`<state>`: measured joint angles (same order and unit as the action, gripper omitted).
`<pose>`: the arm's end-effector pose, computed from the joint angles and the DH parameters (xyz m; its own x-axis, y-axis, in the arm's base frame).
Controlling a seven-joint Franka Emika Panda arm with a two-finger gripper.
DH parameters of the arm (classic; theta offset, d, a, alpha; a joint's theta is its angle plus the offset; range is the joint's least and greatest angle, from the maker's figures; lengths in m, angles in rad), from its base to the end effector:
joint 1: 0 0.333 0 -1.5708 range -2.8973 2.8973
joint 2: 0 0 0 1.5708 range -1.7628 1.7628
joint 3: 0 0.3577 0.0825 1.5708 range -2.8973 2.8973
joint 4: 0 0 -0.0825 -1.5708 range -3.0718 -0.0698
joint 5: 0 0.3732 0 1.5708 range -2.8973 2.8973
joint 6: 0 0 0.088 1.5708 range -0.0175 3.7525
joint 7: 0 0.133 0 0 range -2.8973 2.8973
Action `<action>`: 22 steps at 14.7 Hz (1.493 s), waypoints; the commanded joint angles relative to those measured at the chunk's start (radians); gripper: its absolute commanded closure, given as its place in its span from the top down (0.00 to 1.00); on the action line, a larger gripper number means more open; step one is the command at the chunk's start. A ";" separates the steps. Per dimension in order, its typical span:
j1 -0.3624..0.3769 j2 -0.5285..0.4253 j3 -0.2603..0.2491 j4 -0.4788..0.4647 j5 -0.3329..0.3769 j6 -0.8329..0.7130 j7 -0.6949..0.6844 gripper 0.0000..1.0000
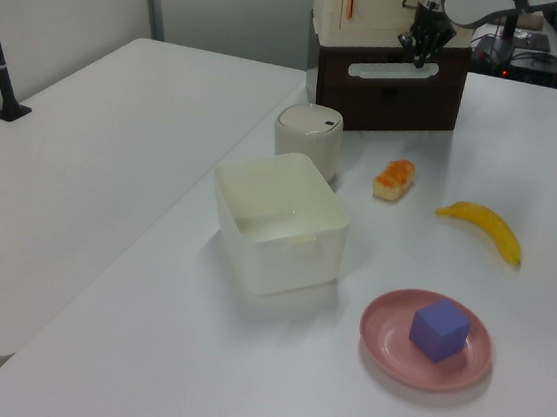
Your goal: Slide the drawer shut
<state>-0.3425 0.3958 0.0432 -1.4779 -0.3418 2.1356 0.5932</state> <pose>0.6755 -0.2367 0.4964 0.6960 -0.6196 0.3630 -0.6948 -0.7088 0.1222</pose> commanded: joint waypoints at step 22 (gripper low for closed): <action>0.039 -0.144 0.138 -0.053 -0.118 -0.031 0.151 0.00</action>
<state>-0.3107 0.2893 0.1943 -1.4804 -0.4315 2.0732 0.7135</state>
